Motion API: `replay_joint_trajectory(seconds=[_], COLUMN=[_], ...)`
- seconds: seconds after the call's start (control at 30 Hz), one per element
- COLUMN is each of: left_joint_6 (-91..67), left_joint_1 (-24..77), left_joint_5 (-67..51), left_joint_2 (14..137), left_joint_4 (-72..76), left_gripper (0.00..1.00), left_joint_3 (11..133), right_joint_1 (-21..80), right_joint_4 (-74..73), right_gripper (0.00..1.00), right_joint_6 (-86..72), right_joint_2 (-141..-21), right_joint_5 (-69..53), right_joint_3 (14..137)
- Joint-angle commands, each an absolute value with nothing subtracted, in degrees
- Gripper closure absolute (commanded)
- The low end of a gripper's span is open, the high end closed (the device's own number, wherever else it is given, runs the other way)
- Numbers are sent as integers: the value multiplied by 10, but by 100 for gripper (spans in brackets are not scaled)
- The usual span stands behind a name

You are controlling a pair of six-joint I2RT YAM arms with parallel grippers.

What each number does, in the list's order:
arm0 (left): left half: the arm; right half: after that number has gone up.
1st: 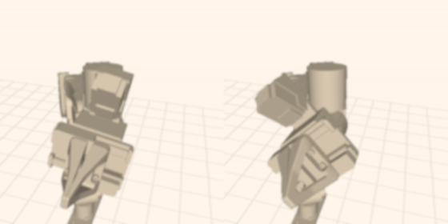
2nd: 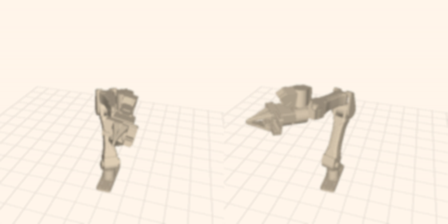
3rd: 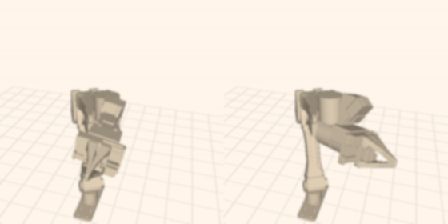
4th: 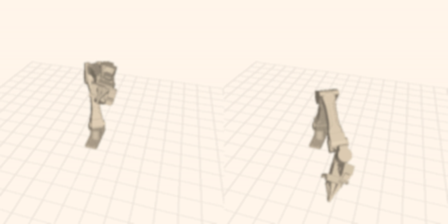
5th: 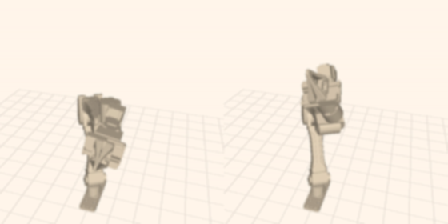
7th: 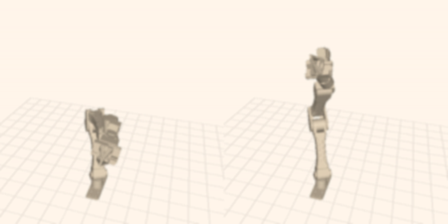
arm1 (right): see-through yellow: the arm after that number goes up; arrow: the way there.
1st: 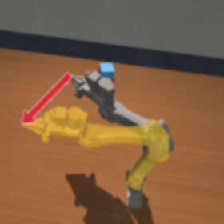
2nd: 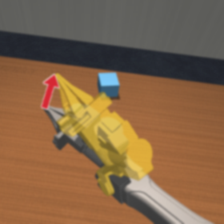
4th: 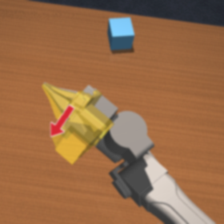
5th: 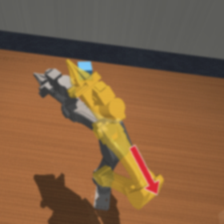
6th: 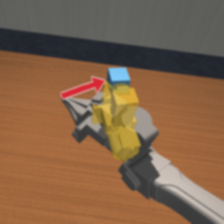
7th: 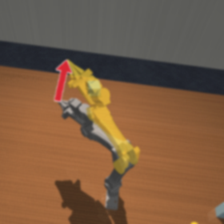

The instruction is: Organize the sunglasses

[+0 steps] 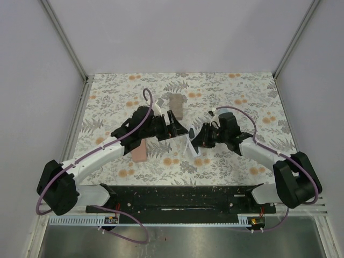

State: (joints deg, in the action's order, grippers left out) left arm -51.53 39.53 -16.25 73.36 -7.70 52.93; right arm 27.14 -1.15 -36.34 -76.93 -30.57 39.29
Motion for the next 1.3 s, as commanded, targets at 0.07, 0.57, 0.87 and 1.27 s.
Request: replay_joint_trajectory(seconds=[0.07, 0.57, 0.87, 1.27], left_joint_6=[-508, -544, -576, -621], left_joint_1=[382, 383, 382, 387], left_joint_5=[-241, -256, -257, -266], left_joint_2=[698, 755, 760, 805], left_joint_4=[74, 156, 229, 328], left_gripper=[18, 15, 11, 20], left_joint_3=[496, 470, 431, 396], right_joint_1=[227, 227, 227, 225], right_joint_4=[219, 384, 627, 879], right_gripper=[100, 100, 100, 100], right_joint_6=[-533, -684, -847, -1027], right_joint_2=[-818, -824, -866, -933], right_joint_5=[-518, -565, -587, -584], right_joint_3=[373, 359, 338, 356])
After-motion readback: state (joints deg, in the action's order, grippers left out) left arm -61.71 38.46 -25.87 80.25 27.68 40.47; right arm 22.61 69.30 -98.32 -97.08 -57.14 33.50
